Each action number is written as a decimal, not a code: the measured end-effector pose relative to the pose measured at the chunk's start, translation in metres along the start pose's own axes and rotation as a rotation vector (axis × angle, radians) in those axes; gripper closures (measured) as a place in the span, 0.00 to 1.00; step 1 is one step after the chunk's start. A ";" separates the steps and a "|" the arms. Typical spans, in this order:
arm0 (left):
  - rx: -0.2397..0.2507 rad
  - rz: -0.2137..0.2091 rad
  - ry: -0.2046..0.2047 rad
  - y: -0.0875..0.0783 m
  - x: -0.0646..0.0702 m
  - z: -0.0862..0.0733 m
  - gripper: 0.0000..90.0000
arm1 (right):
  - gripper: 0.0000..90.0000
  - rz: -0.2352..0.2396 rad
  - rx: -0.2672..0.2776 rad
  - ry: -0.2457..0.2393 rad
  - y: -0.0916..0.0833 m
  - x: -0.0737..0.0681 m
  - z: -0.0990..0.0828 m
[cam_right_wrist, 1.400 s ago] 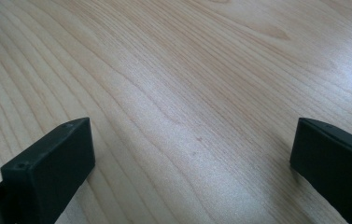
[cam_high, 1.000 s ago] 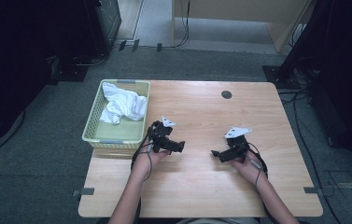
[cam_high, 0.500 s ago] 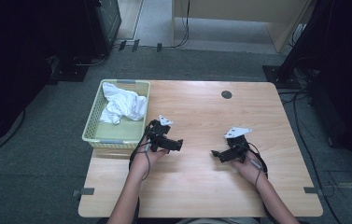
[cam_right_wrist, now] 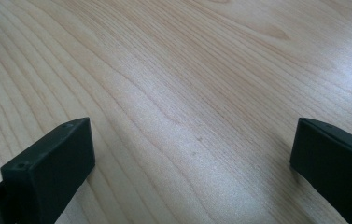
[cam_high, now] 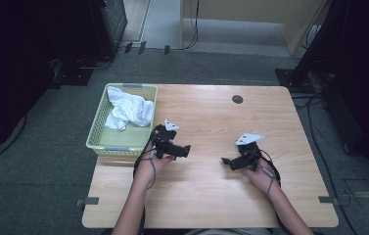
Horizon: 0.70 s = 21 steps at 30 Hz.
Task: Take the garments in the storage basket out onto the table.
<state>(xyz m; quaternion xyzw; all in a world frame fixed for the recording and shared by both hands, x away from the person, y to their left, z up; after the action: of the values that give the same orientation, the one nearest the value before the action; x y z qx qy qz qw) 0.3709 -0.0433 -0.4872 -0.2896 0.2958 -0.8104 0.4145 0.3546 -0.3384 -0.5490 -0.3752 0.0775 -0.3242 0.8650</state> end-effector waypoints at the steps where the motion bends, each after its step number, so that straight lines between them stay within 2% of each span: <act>1: 0.004 0.001 0.000 -0.001 0.000 0.000 0.00 | 0.00 0.000 0.000 0.000 0.000 0.000 0.000; 21: 0.023 0.010 -0.007 -0.011 -0.005 0.003 0.00 | 0.00 0.000 0.000 0.000 0.000 0.000 0.000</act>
<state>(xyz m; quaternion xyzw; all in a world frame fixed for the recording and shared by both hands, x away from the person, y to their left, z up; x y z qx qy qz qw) 0.3701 -0.0341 -0.4785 -0.2859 0.2863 -0.8109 0.4228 0.3546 -0.3384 -0.5490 -0.3751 0.0774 -0.3242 0.8650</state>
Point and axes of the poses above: each handheld gripper's, and its own axes: y roughly forward along the jaws, z roughly out of its top, x roughly to its right, the point moved 2 cm from there along y, roughly forward along the jaws, and after that the axes turned 10 degrees about -y, right-handed, at the moved point
